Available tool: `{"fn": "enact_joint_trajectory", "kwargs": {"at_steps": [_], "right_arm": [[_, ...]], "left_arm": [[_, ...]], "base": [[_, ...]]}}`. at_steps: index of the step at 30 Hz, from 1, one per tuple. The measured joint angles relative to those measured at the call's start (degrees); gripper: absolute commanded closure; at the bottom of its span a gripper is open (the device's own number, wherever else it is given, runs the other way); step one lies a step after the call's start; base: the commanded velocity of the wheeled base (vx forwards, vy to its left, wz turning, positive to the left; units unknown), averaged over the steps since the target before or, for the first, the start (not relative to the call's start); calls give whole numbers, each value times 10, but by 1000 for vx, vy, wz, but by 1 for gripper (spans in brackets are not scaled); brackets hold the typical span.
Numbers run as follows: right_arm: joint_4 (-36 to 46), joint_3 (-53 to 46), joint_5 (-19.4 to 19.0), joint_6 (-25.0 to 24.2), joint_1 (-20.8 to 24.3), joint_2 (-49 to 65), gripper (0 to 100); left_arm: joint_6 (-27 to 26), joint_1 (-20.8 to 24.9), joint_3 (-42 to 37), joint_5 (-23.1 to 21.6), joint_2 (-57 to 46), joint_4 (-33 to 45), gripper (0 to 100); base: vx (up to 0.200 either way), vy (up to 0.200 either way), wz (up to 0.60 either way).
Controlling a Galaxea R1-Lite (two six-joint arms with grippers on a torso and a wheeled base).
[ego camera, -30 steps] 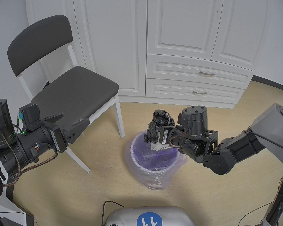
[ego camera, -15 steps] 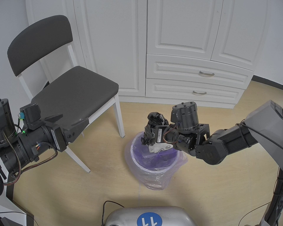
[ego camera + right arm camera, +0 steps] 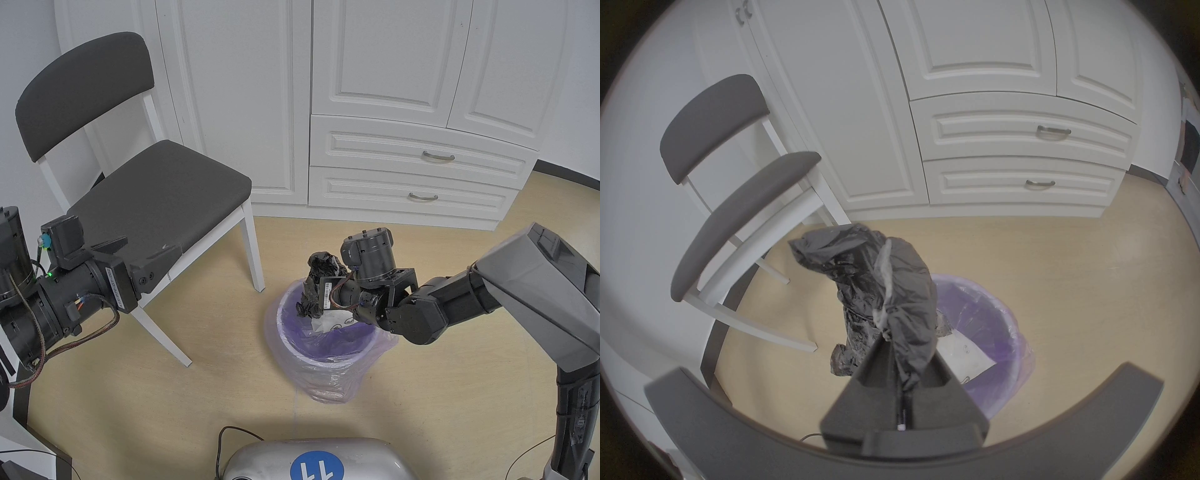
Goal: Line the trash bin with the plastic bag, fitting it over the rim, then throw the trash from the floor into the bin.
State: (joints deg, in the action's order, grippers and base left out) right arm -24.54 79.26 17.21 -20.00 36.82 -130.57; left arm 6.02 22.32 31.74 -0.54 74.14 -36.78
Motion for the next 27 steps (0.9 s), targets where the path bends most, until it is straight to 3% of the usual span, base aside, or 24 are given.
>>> {"fn": "enact_joint_trajectory", "kwargs": {"at_steps": [12,27], "right_arm": [[-65,0,-12,-22,-21,-62,100],[-62,-29,-31,-14,-24,-78,100]], "left_arm": [[0,-3,-4,0,5,-9,0],[-1,-3,-5,0,10,-11,0]], "base": [[0,0,0],[0,0,0]]}}
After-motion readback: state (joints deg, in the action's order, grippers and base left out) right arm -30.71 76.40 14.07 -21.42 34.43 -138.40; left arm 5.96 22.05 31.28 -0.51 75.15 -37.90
